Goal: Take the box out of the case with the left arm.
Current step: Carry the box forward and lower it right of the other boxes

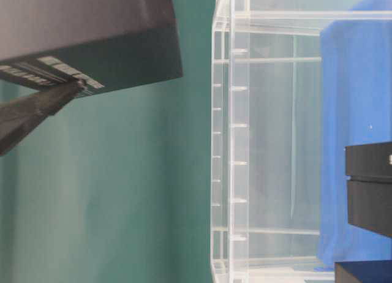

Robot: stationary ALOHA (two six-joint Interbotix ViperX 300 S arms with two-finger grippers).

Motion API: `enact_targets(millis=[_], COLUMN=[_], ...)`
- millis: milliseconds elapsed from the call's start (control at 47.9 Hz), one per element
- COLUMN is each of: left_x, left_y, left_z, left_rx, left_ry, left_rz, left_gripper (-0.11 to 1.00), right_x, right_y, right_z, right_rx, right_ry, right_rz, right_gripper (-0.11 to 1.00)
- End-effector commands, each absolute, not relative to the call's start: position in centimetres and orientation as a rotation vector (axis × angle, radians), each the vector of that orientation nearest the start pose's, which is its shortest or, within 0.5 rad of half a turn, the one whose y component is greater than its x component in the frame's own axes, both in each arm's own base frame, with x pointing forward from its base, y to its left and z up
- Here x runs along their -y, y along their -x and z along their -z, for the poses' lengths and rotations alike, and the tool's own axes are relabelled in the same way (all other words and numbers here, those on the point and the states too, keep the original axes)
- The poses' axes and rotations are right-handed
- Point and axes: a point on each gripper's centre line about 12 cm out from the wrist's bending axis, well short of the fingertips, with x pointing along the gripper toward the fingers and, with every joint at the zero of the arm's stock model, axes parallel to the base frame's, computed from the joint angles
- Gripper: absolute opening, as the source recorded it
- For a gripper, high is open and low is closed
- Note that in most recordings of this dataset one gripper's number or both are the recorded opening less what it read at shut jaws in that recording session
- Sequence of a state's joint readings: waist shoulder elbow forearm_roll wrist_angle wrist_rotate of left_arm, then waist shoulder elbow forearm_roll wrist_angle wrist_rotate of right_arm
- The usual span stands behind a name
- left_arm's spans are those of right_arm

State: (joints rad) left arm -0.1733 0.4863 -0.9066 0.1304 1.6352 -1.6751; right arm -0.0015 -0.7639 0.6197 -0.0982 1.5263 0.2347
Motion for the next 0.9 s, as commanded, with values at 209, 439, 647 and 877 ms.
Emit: enact_targets(millis=[209,439,647,877], left_x=[8.1,8.0,8.0,8.2], left_y=[-49.2,-49.1,-49.1,-49.8], left_z=[-40.0,-39.7,-38.4,-35.6], left_rx=[-0.866,-0.866,-0.889,-0.882], left_ry=[1.305,1.297,1.279,1.255], left_rz=[-0.896,-0.909,-0.941,-0.939], left_gripper=[0.63,0.63,0.63,0.63], right_x=[1.2,1.2,1.2,1.2], right_y=[-15.6,-15.6,-15.6,-15.6], right_z=[-31.6,-31.6,-31.6,-31.6], right_rx=[-1.351,-1.351,-1.352,-1.352], right_ry=[-0.126,-0.125,-0.126,-0.126], right_rz=[0.24,0.239,0.241,0.241], right_gripper=[0.02,0.02,0.02,0.02])
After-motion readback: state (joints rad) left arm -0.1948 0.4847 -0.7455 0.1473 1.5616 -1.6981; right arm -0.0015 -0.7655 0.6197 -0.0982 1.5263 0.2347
